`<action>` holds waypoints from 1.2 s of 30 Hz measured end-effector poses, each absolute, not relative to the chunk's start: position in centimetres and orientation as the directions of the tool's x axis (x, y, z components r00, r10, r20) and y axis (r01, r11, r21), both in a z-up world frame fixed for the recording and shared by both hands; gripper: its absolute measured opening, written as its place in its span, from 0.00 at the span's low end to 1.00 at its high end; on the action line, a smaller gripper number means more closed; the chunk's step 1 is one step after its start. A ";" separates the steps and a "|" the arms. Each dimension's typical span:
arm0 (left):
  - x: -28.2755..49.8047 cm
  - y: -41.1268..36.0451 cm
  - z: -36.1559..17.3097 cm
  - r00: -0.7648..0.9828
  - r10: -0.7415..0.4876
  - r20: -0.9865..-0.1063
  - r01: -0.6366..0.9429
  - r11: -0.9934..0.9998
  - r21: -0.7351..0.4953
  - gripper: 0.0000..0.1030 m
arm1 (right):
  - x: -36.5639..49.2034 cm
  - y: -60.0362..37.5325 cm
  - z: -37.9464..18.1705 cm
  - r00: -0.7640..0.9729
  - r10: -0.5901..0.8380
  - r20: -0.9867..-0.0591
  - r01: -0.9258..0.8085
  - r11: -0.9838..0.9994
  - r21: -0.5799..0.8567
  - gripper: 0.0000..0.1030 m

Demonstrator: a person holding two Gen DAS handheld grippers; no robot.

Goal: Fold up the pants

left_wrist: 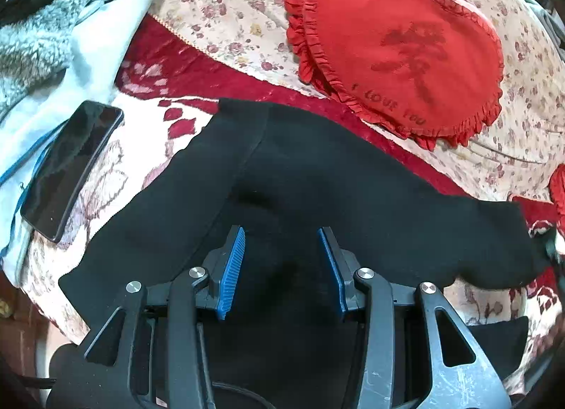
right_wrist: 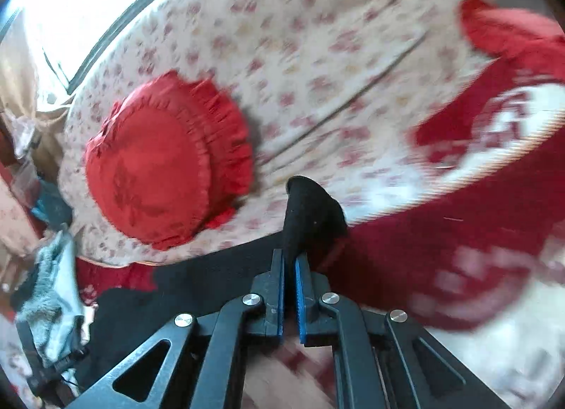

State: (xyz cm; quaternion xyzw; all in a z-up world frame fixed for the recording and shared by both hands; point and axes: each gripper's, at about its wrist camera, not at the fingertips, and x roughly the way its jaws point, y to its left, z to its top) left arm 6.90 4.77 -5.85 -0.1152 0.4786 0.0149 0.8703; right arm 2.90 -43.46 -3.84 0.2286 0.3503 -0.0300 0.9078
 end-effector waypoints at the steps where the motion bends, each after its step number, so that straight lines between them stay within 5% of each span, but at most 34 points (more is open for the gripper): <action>1: 6.9 4.8 -6.0 0.541 -0.079 -0.837 -0.138 0.974 -0.182 0.41 | 1.7 -44.1 -4.0 0.746 0.082 -0.661 0.240 0.892 0.382 0.05; 6: 6.8 4.6 -6.0 0.534 -0.072 -0.842 -0.135 0.976 -0.169 0.41 | 1.3 -46.1 -9.6 0.592 0.069 -0.803 0.345 0.878 0.331 0.06; 10: 6.4 4.8 -5.2 0.554 -0.064 -0.830 -0.126 0.979 -0.160 0.41 | 0.7 -45.8 -8.3 0.613 0.011 -0.790 0.358 0.888 0.289 0.24; 14: 6.4 4.7 -4.6 0.575 -0.018 -0.818 -0.114 0.988 -0.102 0.41 | 0.0 -44.3 -5.5 0.654 -0.034 -0.756 0.332 0.910 0.247 0.26; 24: 9.5 6.1 -4.8 0.571 0.035 -0.820 -0.139 0.989 -0.054 0.41 | 5.4 -31.8 -4.6 0.617 0.305 -0.726 -0.087 0.943 0.322 0.29; 36: 11.5 7.0 -6.6 0.550 0.045 -0.834 -0.146 0.988 -0.043 0.41 | 11.9 -22.2 -7.6 0.508 0.375 -0.775 -0.315 0.919 0.238 0.29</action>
